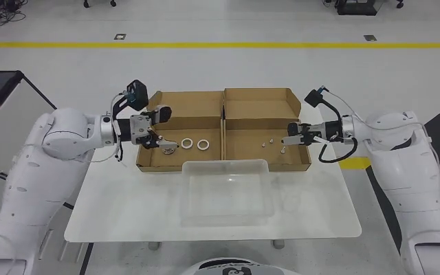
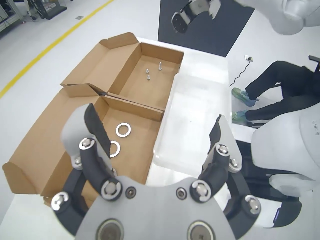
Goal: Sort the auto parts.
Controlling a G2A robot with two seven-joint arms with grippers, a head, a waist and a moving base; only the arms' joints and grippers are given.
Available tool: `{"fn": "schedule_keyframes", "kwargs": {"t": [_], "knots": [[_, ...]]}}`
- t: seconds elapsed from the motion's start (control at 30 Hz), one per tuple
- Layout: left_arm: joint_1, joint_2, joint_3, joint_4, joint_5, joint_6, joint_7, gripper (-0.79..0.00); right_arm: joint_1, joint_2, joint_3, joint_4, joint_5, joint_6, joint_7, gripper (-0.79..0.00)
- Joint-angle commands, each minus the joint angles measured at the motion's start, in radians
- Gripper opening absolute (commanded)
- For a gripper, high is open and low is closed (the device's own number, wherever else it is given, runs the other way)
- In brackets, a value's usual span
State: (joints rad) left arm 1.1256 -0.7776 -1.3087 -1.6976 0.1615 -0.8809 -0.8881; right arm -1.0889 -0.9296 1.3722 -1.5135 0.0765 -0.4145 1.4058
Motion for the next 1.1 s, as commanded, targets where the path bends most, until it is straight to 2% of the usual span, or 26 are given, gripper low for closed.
{"fn": "schedule_keyframes", "kwargs": {"t": [0.0,0.13,1.07], "knots": [[0.087,0.017,-0.080,-0.087,-0.048,0.035,-0.012,0.000,0.000,0.000,0.000,0.000,0.000,0.000,0.000,0.000],[0.116,0.022,-0.106,-0.117,-0.060,0.044,-0.020,0.000,0.000,0.000,0.000,0.000,0.000,0.000,0.000,0.000],[0.108,0.021,-0.098,-0.108,-0.058,0.043,-0.019,0.000,0.000,0.000,0.000,0.000,0.000,0.000,0.000,-0.001]]}}
